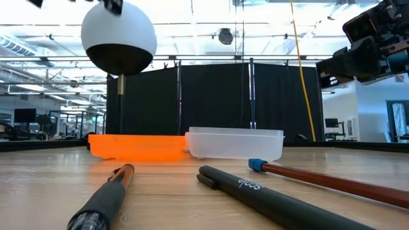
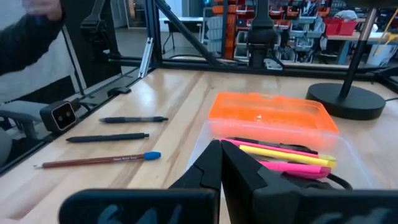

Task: Pick & place school supplies into a supply box
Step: Put the brown pencil into the orange supply box

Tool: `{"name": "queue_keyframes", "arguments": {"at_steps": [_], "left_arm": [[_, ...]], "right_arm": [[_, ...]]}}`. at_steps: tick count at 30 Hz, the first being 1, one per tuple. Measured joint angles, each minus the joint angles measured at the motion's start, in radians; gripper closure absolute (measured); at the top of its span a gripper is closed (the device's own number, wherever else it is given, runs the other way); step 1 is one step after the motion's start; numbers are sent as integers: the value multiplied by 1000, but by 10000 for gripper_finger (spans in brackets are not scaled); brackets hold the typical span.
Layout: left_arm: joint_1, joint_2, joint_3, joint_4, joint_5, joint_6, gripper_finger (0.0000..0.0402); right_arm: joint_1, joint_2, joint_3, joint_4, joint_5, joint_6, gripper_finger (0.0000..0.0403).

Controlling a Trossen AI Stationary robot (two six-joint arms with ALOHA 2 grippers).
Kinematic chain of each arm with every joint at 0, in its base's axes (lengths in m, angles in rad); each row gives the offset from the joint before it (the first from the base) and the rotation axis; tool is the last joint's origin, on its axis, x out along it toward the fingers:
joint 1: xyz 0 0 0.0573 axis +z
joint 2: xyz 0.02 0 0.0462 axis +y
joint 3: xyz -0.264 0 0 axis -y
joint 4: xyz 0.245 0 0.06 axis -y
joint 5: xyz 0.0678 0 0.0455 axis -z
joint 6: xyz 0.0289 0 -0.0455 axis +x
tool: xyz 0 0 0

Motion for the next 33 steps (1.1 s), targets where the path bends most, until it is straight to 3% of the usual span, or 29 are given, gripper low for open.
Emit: {"name": "queue_keyframes", "arguments": {"at_steps": [3,9,19,31,33], "left_arm": [[-37,-18,-127,161,-20,-115,399],[-168,-24,-331,338,-235,-43,400],[-280,-32,-473,417,-293,-9,400],[-285,-32,-641,605,-302,-11,392],[-285,-31,-640,584,-321,-17,388]], "right_arm": [[0,0,0,0,0,20,403],[0,0,0,-4,0,30,403],[0,0,0,-23,-1,26,403],[0,0,5,80,35,40,403],[0,3,38,23,55,63,403]]}}
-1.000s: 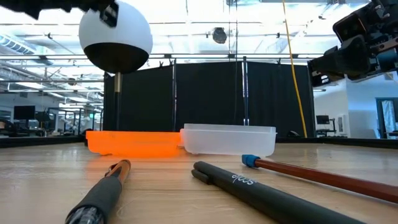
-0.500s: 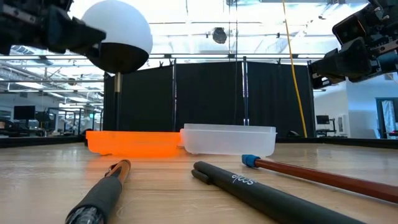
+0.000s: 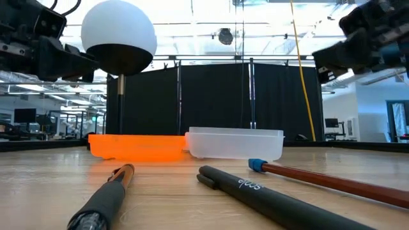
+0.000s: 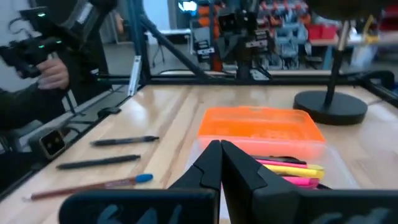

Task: Pick & place school supplies into a supply box
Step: Put the brown pencil into the orange supply box

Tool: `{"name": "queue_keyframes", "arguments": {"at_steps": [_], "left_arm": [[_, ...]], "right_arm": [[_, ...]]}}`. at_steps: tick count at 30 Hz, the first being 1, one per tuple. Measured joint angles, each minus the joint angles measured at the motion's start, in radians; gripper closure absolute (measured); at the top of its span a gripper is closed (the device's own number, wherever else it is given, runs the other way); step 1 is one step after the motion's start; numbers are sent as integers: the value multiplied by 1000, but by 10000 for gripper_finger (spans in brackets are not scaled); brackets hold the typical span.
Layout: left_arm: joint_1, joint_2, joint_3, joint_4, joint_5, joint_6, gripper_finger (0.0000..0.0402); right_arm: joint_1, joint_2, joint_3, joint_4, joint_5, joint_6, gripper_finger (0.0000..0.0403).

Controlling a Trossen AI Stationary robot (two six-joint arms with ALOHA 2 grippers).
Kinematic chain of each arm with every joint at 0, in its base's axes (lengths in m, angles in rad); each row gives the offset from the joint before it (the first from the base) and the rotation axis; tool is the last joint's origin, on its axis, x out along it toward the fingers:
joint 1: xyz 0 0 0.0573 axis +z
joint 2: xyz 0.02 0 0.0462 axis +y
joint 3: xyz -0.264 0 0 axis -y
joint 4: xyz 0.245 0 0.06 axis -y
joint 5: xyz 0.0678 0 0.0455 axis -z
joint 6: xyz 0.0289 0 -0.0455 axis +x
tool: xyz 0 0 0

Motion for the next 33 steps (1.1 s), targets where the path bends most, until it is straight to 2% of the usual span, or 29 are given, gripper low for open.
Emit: {"name": "queue_keyframes", "arguments": {"at_steps": [4,9,15,20,25,29,33], "left_arm": [[0,1,0,-3,-58,-5,386],[0,1,0,-3,-90,-46,384],[0,1,0,24,-101,-46,383],[0,1,0,90,-101,-53,383],[0,1,1,115,-101,-112,383],[0,2,1,117,-101,-166,383],[0,1,1,125,-100,-217,383]], "right_arm": [[29,47,169,-211,39,23,403],[150,208,460,-560,234,66,403],[315,523,880,-1033,434,238,403],[384,812,1170,-1258,438,449,403],[419,1020,1327,-1295,360,708,403],[428,1123,1338,-1208,357,935,401],[420,1203,1338,-1192,337,1055,379]]}}
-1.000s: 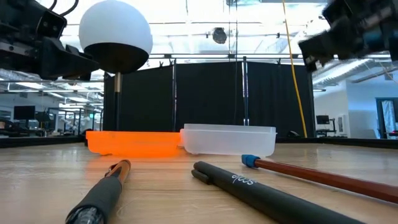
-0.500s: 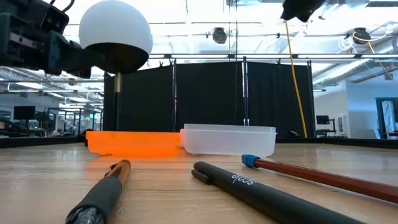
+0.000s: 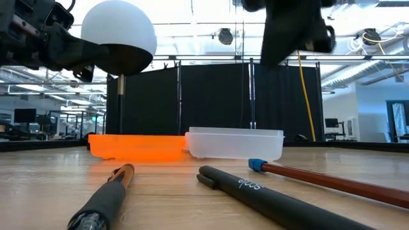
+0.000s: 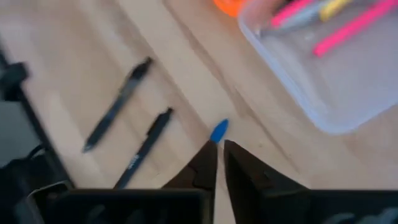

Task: Pick & place school supplies into a supply box
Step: Put the brown pencil into the orange supply box

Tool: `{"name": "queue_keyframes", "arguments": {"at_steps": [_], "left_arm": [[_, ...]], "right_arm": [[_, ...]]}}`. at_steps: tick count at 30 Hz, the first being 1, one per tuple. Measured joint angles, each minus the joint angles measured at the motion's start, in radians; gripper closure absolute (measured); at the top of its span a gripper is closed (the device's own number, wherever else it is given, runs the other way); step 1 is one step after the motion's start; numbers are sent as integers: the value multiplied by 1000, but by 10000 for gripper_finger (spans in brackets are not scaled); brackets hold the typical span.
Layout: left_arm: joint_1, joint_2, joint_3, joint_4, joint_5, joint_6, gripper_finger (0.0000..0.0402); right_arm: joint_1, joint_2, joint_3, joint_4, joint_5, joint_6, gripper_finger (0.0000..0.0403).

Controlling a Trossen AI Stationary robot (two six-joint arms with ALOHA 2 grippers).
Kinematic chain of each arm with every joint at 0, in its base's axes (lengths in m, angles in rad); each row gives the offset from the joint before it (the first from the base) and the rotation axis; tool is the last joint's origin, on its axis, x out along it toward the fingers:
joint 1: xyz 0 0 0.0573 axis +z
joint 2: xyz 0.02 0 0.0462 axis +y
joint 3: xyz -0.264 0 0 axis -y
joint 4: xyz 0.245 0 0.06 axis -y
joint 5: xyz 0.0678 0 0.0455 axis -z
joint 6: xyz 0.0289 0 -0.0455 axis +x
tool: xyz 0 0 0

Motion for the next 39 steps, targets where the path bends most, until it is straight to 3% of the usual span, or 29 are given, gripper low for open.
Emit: {"name": "queue_keyframes", "arguments": {"at_steps": [6,13,31,39], "left_arm": [[-1,0,0,-9,1,-96,382],[-1,0,0,-69,44,-87,382],[-1,0,0,-52,45,-30,382],[-1,0,0,-48,45,3,382]], "right_arm": [[-20,85,0,33,-4,132,306],[-52,150,0,67,-82,251,239],[-46,203,-1,110,-79,270,248],[-40,296,5,139,-97,236,248]]}}
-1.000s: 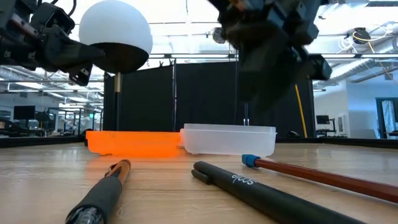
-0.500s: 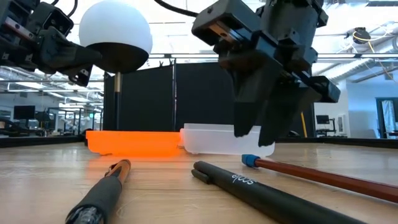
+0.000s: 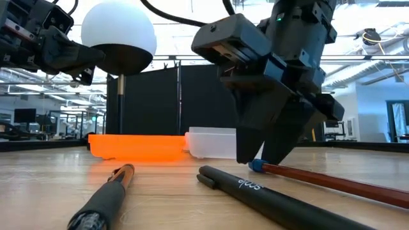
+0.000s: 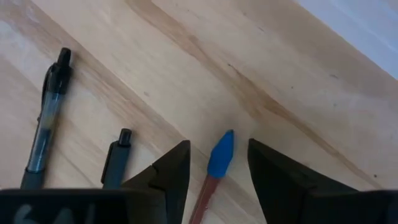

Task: Pick & place school supplies into a supply box
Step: Put the brown pencil into the orange supply box

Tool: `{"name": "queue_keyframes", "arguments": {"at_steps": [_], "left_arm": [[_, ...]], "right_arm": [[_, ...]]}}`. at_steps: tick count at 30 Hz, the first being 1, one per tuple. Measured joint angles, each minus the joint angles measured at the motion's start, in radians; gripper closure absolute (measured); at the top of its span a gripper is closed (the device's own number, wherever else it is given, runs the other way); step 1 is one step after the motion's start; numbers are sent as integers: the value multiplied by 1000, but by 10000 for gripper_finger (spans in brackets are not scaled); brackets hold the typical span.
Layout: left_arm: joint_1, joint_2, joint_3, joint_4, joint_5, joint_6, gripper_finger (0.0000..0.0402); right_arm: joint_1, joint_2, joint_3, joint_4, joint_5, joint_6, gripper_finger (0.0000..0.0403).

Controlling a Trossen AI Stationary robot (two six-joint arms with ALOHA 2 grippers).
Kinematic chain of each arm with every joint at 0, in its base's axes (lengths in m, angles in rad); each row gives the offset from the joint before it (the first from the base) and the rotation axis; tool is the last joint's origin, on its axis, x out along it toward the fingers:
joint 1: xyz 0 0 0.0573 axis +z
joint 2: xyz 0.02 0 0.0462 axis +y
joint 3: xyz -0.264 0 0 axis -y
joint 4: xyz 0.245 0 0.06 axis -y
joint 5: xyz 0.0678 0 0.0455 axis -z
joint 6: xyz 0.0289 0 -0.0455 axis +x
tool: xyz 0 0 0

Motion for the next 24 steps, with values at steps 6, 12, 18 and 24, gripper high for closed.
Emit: {"name": "queue_keyframes", "arguments": {"at_steps": [6,12,18,24], "left_arm": [[0,0,0,6,0,16,382],[0,0,0,9,0,45,382],[0,0,0,9,0,36,382],[0,0,0,8,0,26,382]], "right_arm": [[-1,28,-1,-36,-26,-25,261],[6,32,-3,-115,-32,-28,302],[11,33,-4,-134,-23,-48,358],[11,30,-5,-132,-29,-80,387]]}}
